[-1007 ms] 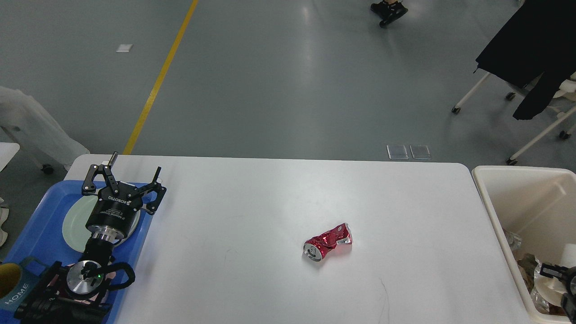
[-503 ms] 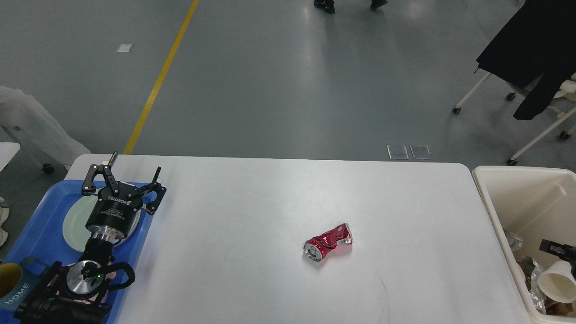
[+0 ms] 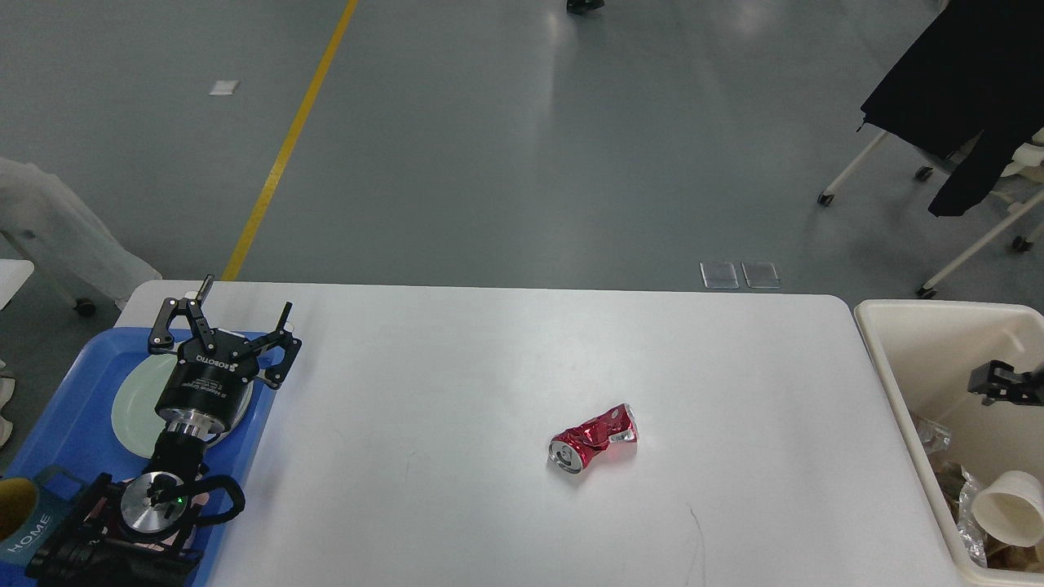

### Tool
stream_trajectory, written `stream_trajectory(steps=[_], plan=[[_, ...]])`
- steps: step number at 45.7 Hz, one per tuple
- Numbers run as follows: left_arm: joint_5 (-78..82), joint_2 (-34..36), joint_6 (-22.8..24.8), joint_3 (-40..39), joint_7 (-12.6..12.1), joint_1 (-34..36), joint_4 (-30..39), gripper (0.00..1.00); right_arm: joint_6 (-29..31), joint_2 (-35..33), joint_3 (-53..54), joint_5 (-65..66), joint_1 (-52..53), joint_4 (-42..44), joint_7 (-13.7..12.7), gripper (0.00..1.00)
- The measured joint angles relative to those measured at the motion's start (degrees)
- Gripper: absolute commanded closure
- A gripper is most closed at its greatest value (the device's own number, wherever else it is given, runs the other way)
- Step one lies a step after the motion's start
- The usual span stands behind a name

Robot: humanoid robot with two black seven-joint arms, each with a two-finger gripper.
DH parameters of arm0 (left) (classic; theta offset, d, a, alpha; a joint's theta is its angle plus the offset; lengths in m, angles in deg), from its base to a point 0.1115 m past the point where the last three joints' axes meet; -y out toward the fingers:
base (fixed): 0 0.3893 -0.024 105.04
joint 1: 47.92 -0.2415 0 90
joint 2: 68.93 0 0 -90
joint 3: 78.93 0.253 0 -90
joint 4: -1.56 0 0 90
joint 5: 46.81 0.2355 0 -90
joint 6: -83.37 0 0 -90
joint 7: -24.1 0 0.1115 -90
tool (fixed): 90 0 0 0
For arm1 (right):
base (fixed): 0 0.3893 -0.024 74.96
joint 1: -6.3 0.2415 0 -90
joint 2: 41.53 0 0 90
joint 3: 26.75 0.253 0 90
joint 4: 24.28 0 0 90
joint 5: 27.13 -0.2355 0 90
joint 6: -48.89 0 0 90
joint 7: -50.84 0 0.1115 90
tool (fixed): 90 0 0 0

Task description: Tidy desktop

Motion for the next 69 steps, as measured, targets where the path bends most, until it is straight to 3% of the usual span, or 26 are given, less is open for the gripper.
stream_trajectory(steps=[16,33,43,49,56,65,69], plan=[[0.0,0.0,0.0,0.0,0.0,0.0,0.0,0.03,13.0,9.7,-10.0,-0.1,28.1,-23.0,-0.9,0.0],[0.0,0.0,-0.1,0.0,0.1,0.0,0.0,0.03,15.3,19.4,-6.2,-1.0,41.8,-36.9,-0.9,0.0],[0.0,0.0,-0.1,0.0,0.1,0.0,0.0,0.03,15.2,20.4,1.2,-2.6,49.0,-45.4,-0.8,0.0],[0.0,0.0,-0.1,0.0,0.1,0.0,0.0,0.03,13.9,20.5,2.9,-2.8,50.3,-46.4,-0.8,0.0],[0.0,0.0,-0.1,0.0,0.0,0.0,0.0,0.03,8.0,20.5,4.0,-3.3,49.5,-46.3,-0.5,0.0],[0.0,0.0,-0.1,0.0,0.0,0.0,0.0,0.03,2.1,21.6,8.1,-14.6,36.4,-38.1,-1.0,0.04],[0.0,0.0,-0.1,0.0,0.0,0.0,0.0,0.03,-0.5,23.6,10.3,-21.9,31.4,-34.9,-2.7,0.03]])
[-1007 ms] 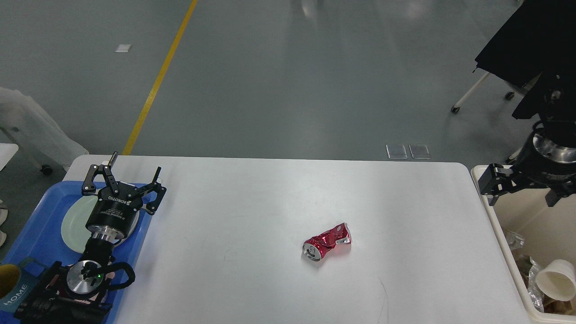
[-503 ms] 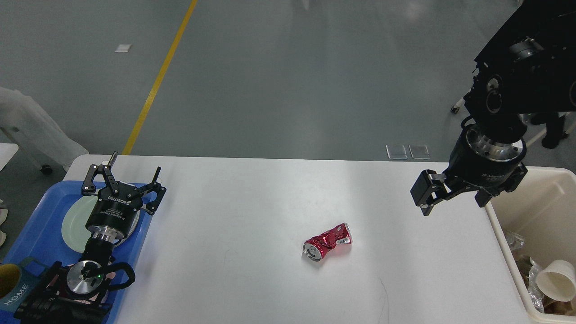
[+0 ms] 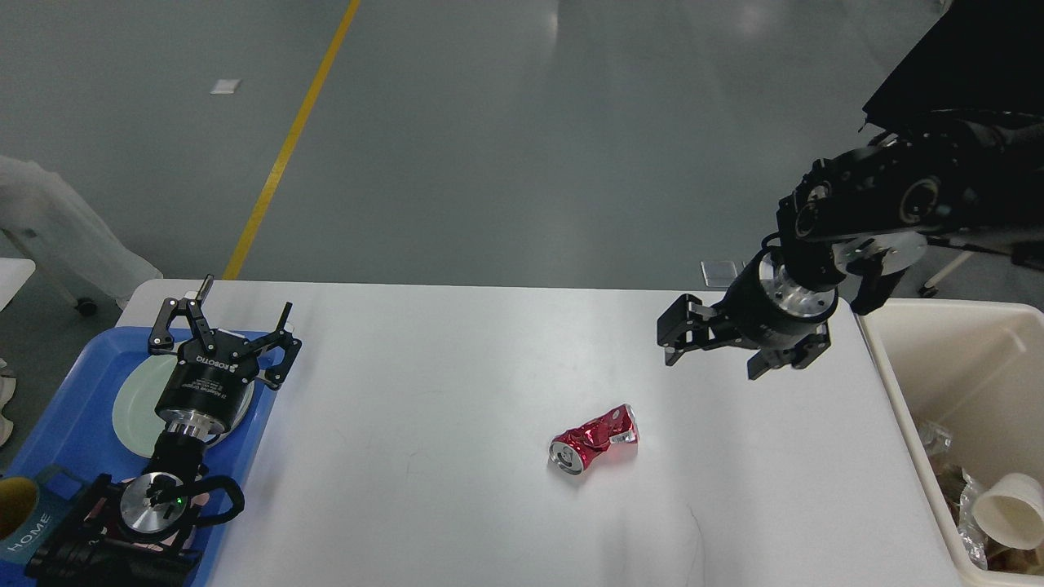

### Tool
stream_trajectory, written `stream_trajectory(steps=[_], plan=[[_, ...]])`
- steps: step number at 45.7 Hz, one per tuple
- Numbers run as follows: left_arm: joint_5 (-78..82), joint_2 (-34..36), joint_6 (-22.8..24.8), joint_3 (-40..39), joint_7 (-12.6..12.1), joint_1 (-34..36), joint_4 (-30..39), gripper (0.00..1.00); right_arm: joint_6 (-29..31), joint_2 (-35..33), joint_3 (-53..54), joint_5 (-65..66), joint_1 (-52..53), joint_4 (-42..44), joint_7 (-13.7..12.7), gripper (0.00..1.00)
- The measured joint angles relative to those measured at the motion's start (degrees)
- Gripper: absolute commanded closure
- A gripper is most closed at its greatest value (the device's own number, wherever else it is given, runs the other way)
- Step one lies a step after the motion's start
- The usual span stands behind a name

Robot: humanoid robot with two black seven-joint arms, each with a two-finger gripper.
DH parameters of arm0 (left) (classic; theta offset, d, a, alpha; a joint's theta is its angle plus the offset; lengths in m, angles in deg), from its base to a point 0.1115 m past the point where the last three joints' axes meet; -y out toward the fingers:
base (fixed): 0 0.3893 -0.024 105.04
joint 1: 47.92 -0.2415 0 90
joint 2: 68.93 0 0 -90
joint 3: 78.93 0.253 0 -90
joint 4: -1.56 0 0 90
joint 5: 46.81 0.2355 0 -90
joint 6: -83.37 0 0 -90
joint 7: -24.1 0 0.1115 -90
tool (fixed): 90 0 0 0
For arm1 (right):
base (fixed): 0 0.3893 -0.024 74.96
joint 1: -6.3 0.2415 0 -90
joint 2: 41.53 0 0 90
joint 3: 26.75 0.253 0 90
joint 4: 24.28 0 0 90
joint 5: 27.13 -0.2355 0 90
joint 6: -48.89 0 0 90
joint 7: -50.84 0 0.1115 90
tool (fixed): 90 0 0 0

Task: Tidy desktop
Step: 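Raise the right gripper out of the bin toward the red can, then lower the right gripper and grasp the crushed red can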

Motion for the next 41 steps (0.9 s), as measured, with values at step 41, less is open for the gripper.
stream_trajectory(steps=[41], plan=[[0.0,0.0,0.1,0.0,0.0,0.0,0.0,0.03,-21.0,4.3,23.5,-13.2,-35.4,18.4,-2.8,0.0]])
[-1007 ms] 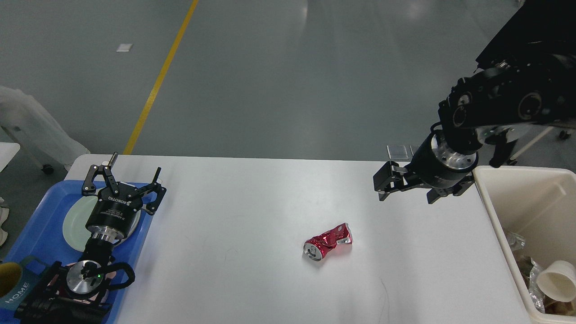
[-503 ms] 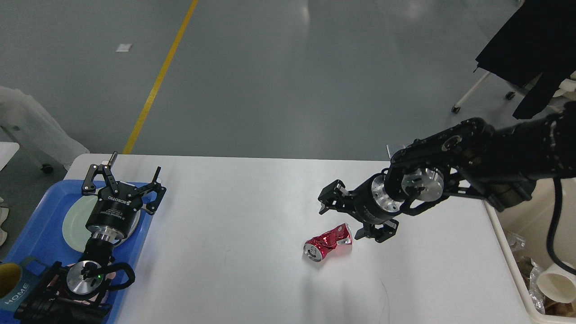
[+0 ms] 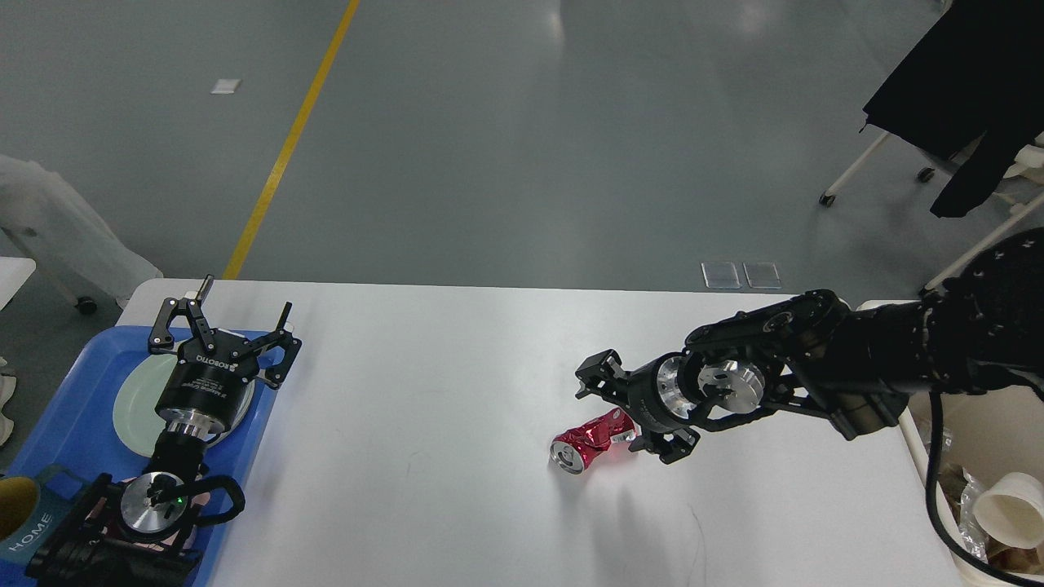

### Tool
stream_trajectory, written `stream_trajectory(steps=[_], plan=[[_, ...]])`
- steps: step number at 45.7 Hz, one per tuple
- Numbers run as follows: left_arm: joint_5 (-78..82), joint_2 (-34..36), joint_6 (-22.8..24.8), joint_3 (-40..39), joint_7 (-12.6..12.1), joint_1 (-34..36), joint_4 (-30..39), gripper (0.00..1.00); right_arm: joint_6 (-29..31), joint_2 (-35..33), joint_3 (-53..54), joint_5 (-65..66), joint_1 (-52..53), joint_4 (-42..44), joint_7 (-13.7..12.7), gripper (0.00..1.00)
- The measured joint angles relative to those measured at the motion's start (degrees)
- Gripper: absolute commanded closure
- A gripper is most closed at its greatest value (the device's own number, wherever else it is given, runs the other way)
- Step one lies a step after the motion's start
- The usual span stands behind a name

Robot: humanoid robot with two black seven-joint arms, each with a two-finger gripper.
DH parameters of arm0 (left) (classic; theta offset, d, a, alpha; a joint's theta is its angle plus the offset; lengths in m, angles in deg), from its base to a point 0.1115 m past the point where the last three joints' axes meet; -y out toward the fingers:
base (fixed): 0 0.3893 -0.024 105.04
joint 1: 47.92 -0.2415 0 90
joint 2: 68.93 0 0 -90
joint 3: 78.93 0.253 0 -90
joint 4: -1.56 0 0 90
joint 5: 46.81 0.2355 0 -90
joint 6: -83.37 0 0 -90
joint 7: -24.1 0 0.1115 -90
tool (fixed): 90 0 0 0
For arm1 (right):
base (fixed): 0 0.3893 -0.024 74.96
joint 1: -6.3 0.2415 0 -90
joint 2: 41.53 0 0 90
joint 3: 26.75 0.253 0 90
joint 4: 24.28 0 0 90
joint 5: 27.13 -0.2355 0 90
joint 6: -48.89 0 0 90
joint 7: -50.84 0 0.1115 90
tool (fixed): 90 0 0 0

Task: Tidy desktop
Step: 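Lower the right gripper and grasp the crushed red can, then carry the red can into the white bin and release it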

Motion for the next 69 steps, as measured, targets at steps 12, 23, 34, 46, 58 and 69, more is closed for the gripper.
stream_trajectory(steps=[12,23,34,46,58,69], plan=[[0.0,0.0,0.0,0.0,0.0,0.0,0.0,0.03,-0.4,4.7,1.2,0.4,-7.3,10.5,0.0,0.0],[0.0,0.0,0.0,0.0,0.0,0.0,0.0,0.03,0.0,7.6,1.2,1.0,-11.9,18.0,0.2,0.24],[0.0,0.0,0.0,0.0,0.0,0.0,0.0,0.03,-0.1,7.5,1.5,1.3,-12.3,18.5,0.5,0.73],[0.0,0.0,0.0,0.0,0.0,0.0,0.0,0.03,0.0,7.5,2.6,1.3,-12.7,18.4,0.5,0.94],[0.0,0.0,0.0,0.0,0.0,0.0,0.0,0.03,-0.1,7.4,2.6,1.4,-12.2,17.8,0.4,1.0],[0.0,0.0,0.0,0.0,0.0,0.0,0.0,0.03,-0.5,5.0,2.6,1.0,-8.3,13.0,0.4,1.0]])
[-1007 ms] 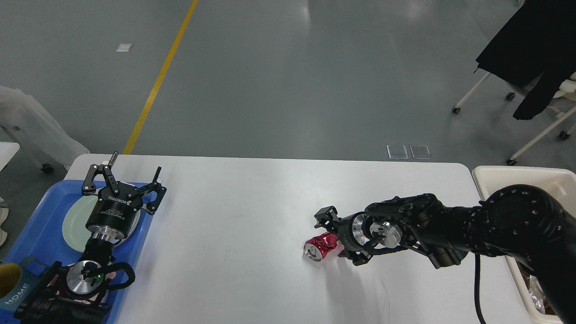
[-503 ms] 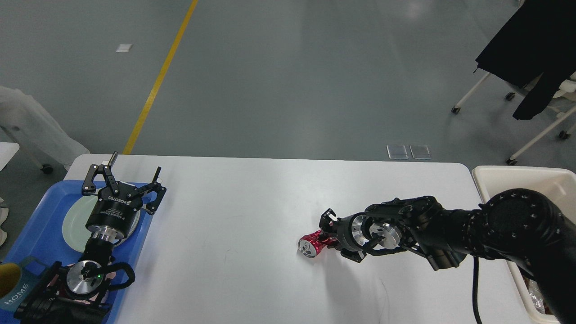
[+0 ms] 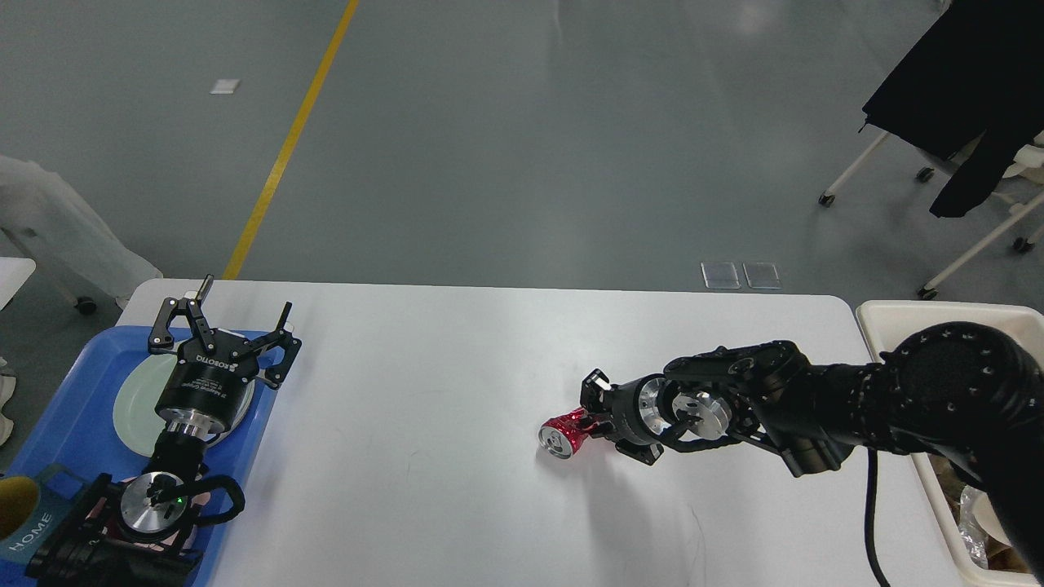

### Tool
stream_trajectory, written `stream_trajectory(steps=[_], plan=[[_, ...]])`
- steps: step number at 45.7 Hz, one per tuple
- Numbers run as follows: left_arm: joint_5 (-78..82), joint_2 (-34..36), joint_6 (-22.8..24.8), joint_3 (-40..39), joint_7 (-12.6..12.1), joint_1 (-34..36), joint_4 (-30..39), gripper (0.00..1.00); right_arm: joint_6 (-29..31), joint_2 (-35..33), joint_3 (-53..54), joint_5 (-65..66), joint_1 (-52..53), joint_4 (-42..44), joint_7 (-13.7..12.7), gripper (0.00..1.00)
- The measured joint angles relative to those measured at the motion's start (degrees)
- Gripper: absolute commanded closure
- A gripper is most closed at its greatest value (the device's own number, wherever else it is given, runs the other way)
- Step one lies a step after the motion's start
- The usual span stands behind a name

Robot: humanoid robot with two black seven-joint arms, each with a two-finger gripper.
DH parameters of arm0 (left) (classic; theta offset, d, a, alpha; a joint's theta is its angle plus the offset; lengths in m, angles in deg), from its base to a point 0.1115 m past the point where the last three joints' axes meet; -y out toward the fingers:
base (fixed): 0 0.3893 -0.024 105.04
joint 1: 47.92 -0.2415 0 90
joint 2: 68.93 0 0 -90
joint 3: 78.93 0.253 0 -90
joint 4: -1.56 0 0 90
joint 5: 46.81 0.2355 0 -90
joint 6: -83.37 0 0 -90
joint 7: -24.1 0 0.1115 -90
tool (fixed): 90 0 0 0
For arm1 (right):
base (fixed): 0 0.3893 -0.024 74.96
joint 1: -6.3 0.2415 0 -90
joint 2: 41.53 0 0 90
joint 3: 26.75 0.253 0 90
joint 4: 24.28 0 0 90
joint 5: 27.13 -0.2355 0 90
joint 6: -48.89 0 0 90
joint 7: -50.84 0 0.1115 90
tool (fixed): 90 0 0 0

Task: Tidy desktop
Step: 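Carry the red can into the white bin and release it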

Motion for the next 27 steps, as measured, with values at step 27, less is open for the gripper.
stream_trajectory(steps=[27], plan=[[0.0,0.0,0.0,0.0,0.0,0.0,0.0,0.03,11.4,-5.4,-33.4,0.6,37.3,-34.0,0.2,1.0]])
